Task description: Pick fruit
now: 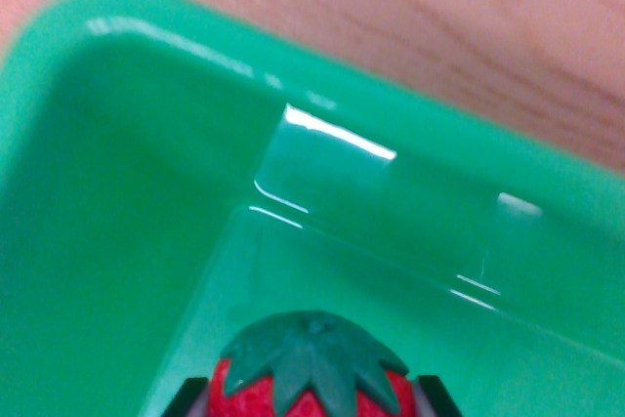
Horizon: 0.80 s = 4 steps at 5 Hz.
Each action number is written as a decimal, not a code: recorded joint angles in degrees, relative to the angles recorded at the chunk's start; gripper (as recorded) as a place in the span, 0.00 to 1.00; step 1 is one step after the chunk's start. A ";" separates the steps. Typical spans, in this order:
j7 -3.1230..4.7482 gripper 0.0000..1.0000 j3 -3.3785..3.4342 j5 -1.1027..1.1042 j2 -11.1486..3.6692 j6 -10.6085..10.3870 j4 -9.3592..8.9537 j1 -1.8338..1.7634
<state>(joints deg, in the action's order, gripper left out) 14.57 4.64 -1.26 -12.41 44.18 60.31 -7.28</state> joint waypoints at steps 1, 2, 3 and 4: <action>0.00 1.00 0.00 0.00 0.00 0.00 0.00 0.00; 0.00 1.00 0.03 -0.09 1.38 2.68 1.30 0.05; 0.00 1.00 0.03 -0.09 1.38 2.68 1.30 0.05; 0.00 1.00 0.06 -0.18 2.73 5.30 2.58 0.10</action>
<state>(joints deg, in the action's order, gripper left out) 14.57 4.70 -1.43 -9.68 49.49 62.89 -7.18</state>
